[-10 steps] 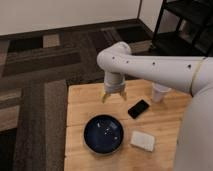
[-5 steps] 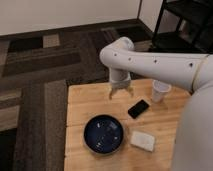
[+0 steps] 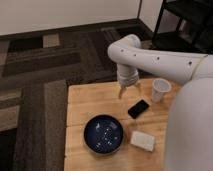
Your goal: Place the ceramic cup in the ceramic bowl
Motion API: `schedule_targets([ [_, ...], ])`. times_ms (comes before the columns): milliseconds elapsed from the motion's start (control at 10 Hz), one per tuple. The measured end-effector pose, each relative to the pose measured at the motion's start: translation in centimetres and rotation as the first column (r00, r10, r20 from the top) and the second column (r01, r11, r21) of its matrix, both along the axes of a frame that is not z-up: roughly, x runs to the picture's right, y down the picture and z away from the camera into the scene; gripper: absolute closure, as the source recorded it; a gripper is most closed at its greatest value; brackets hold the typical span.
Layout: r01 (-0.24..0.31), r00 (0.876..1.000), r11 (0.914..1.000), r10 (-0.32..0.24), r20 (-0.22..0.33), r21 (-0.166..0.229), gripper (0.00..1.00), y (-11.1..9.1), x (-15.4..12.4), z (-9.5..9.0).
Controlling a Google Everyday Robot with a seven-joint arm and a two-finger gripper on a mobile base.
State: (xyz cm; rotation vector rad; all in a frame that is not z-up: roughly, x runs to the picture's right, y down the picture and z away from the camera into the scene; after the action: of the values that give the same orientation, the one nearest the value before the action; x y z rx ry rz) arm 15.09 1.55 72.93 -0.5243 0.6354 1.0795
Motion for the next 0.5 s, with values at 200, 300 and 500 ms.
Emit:
schedule_targets([
  [200, 0.060, 0.998, 0.9980, -0.060, -0.009, -0.021, 0.35, -1.1, 3.2, 0.8],
  [300, 0.073, 0.997, 0.9972, -0.074, -0.007, -0.016, 0.35, -1.6, 3.5, 1.1],
  [500, 0.077, 0.997, 0.9969, -0.077, -0.004, -0.013, 0.35, -1.7, 3.5, 1.2],
])
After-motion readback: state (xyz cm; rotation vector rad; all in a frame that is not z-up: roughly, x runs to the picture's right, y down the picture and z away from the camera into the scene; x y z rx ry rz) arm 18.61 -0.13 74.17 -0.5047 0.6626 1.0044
